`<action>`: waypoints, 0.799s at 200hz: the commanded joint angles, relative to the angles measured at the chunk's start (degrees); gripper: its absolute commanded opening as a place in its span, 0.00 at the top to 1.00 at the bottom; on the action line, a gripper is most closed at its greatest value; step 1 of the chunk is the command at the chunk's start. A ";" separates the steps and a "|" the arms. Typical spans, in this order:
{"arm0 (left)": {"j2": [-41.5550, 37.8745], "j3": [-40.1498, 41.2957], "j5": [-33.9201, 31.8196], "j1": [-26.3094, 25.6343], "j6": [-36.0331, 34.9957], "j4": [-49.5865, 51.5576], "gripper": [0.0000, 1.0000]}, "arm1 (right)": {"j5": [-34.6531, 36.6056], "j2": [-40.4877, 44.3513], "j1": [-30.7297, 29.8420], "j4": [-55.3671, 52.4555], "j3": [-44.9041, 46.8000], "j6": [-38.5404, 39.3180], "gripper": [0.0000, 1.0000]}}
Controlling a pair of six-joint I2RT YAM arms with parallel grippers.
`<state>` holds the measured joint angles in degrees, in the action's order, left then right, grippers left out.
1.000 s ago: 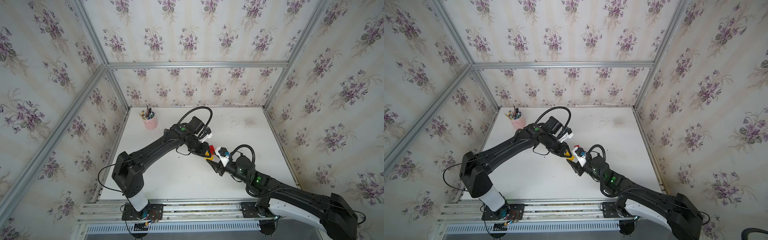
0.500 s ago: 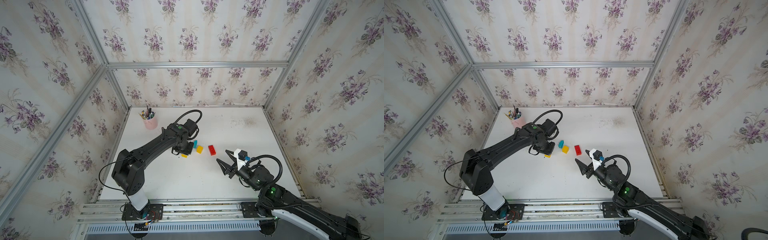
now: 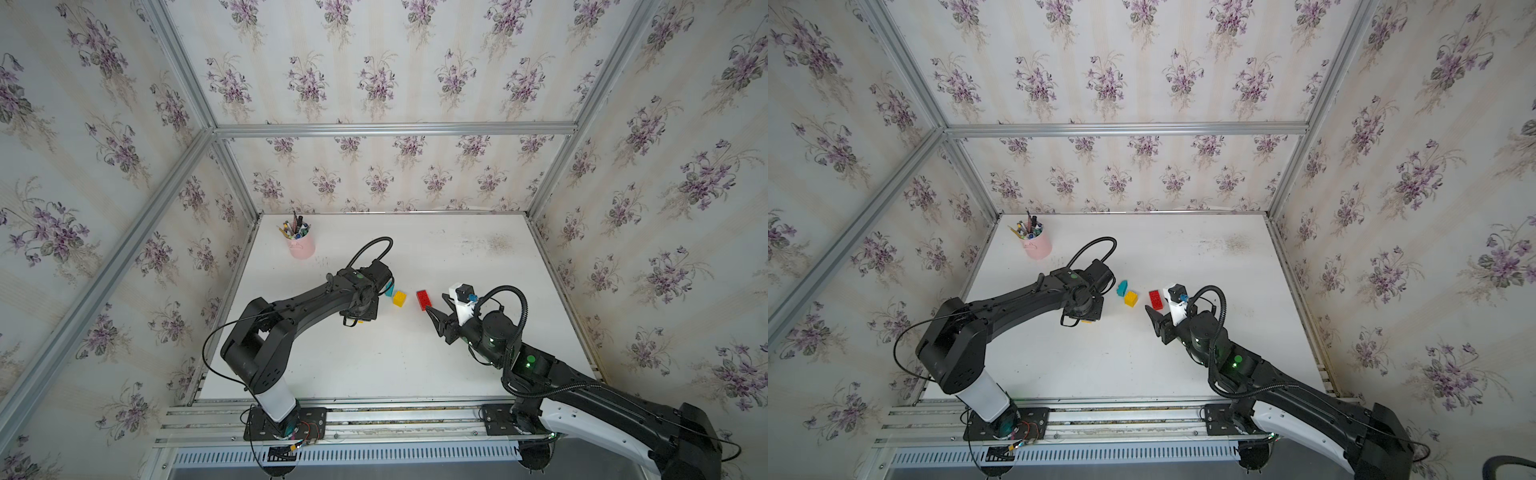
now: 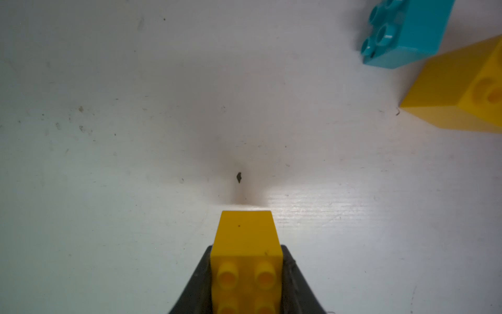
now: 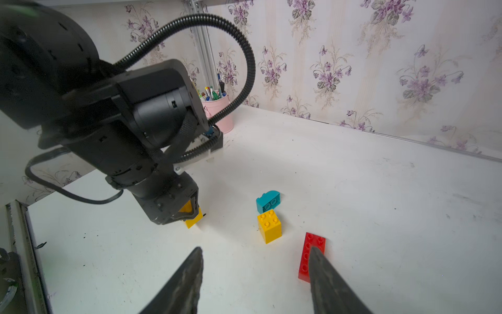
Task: Assemble the letter r with lego
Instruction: Place the lego brick at the center of the board.
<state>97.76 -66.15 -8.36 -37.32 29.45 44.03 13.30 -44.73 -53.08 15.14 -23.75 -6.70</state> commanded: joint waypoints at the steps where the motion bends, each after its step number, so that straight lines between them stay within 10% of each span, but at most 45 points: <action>1: 1.38 0.06 1.30 -0.94 1.95 -6.54 0.78 | 1.00 -0.52 -0.01 -1.50 -1.17 -0.51 0.37; 76: 6.39 -1.24 3.92 -1.70 2.63 -8.70 0.71 | 1.63 -2.89 0.00 -3.30 -2.56 -0.94 0.36; 160: -2.63 -0.48 1.51 -1.89 3.87 -7.91 0.05 | -2.03 -11.09 0.12 -9.70 -8.86 -4.13 0.38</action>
<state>100.22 -66.98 -4.29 -39.51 31.94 35.75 13.43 -53.21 -52.86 7.31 -30.59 -8.27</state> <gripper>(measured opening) 0.894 0.633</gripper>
